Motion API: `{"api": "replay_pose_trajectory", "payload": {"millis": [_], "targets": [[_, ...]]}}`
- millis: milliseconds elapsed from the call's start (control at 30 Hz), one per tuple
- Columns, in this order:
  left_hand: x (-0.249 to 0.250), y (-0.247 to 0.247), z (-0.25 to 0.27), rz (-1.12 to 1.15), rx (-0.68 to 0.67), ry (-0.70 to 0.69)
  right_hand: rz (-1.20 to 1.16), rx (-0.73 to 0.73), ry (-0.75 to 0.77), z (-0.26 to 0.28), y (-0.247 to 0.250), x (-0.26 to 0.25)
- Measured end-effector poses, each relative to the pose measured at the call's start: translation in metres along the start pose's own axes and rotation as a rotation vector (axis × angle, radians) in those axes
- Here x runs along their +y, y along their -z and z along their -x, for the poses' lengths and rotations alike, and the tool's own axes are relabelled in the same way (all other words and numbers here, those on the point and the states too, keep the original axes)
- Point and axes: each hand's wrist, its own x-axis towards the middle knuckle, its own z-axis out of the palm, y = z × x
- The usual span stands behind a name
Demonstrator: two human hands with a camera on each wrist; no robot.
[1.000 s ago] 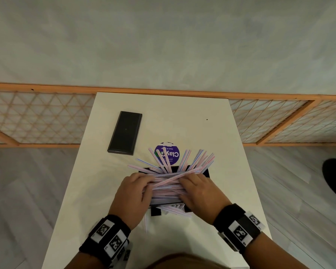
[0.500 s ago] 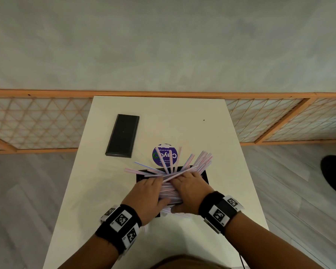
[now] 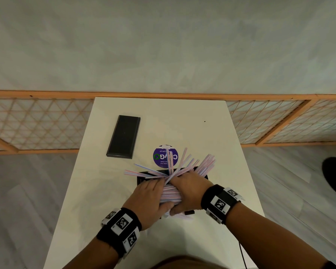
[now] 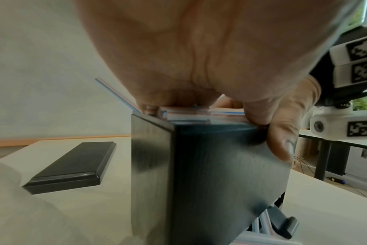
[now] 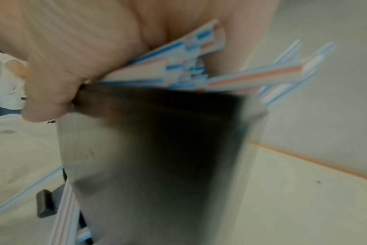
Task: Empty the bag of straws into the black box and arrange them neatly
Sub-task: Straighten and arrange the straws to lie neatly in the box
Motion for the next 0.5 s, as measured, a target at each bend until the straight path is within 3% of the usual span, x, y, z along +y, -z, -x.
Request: {"api": "replay_pose_trajectory", "payload": {"millis": [100, 333, 500], "targets": [[-0.001, 0.0, -0.001, 0.032, 0.03, -0.01, 0.007, 0.024, 0.041, 0.005, 0.006, 0.002], [0.004, 0.011, 0.0, 0.049, 0.06, 0.045, 0.031, 0.27, 0.04, 0.029, 0.018, 0.007], [0.004, 0.016, -0.001, 0.028, 0.068, 0.022, -0.033, 0.13, -0.007, 0.033, 0.008, 0.002]]}}
